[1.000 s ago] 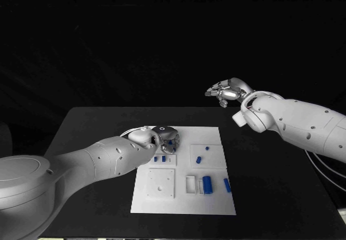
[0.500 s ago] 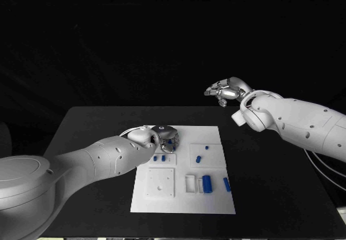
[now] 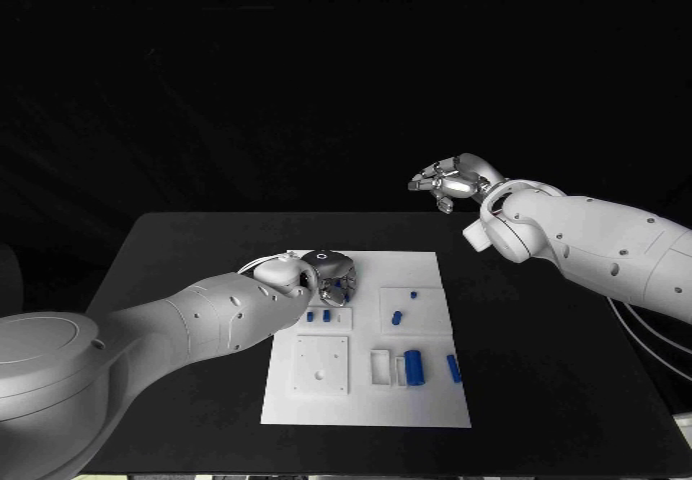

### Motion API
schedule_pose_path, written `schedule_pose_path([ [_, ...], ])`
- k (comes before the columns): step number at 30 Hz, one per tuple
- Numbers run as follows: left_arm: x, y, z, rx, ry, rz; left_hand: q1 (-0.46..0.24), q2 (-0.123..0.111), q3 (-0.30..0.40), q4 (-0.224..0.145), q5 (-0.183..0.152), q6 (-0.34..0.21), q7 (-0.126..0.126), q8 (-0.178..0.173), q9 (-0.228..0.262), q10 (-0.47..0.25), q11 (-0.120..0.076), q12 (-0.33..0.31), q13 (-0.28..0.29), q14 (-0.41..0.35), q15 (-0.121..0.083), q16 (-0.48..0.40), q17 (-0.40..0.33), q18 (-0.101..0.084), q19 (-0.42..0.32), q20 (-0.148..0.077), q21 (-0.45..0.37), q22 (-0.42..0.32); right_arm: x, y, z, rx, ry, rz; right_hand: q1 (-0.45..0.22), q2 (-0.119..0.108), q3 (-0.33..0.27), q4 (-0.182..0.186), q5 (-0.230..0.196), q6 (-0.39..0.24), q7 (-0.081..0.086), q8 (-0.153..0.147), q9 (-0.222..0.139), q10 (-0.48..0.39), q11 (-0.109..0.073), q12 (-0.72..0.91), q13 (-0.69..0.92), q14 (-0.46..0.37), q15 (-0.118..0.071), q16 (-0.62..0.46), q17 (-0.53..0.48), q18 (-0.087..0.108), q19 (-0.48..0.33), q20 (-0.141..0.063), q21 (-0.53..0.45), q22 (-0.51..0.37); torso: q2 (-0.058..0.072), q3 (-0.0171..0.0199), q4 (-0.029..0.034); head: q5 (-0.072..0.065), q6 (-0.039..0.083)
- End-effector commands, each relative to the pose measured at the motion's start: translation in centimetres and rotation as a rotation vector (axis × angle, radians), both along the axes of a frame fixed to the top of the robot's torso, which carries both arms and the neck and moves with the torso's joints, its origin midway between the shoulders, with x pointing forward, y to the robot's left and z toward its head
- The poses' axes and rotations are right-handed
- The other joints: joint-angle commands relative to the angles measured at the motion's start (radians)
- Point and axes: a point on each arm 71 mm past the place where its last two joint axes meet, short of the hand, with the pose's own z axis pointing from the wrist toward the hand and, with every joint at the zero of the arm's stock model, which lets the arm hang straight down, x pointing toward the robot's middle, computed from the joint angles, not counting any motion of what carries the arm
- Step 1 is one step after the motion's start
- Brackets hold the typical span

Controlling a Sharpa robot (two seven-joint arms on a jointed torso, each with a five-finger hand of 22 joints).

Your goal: Assemble the parts on the task board

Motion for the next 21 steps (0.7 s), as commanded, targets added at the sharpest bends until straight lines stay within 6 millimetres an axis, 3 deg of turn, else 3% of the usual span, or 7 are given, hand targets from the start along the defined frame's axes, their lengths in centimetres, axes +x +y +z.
schedule_pose_path([
  [1, -0.5, 0.4, -1.1, 0.029, 0.031, 0.001, 0.010, 0.009, 0.018, 0.008, -0.017, 0.010, -0.002, 0.003, 0.002, 0.053, 0.038, 0.000, 0.005, 0.008, 0.002, 0.007, -0.003, 0.045, 0.008, -0.002, 0.008, 0.018, 0.0, 0.2, 0.0, -0.001, 0.001, 0.020, -0.006, 0.002, 0.004, -0.002, 0.005, 0.002, 0.010, -0.006, -0.002, -0.007, -0.002, 0.003, -0.001, 0.001, 0.003, -0.001, -0.001, 0.069, 0.000, -0.005, -0.004, 0.011, 0.001, -0.0004, 0.0005, -0.001, 0.001],
  [15, -0.7, 1.3, -0.6, -0.070, 0.015, 0.036, 0.000, 0.005, 0.031, 0.015, -0.013, 0.016, -0.004, 0.005, 0.001, 0.062, 0.035, -0.003, 0.010, 0.015, -0.001, 0.013, -0.005, 0.045, 0.016, -0.006, 0.014, 0.019, -0.1, 0.0, 0.0, -0.001, 0.001, 0.017, -0.006, 0.002, 0.004, -0.002, 0.005, 0.002, 0.010, -0.006, -0.002, -0.007, -0.002, 0.003, -0.001, 0.001, 0.003, -0.001, -0.001, 0.069, 0.001, -0.005, -0.004, 0.011, 0.000, 0.0001, 0.0006, 0.003, 0.008],
  [21, -1.0, 1.9, -0.2, -0.111, 0.023, 0.044, -0.001, 0.004, 0.033, 0.015, -0.012, 0.017, -0.004, 0.005, 0.001, 0.063, 0.035, -0.004, 0.011, 0.016, -0.001, 0.014, -0.005, 0.045, 0.017, -0.007, 0.015, 0.019, -0.1, -0.2, 0.0, -0.002, 0.001, 0.014, -0.006, 0.002, 0.004, -0.003, 0.006, 0.002, 0.010, -0.006, -0.002, -0.007, -0.002, 0.003, -0.001, 0.001, 0.003, -0.001, -0.001, 0.069, 0.001, -0.005, -0.004, 0.011, 0.000, 0.0005, 0.0037, 0.002, 0.011],
])
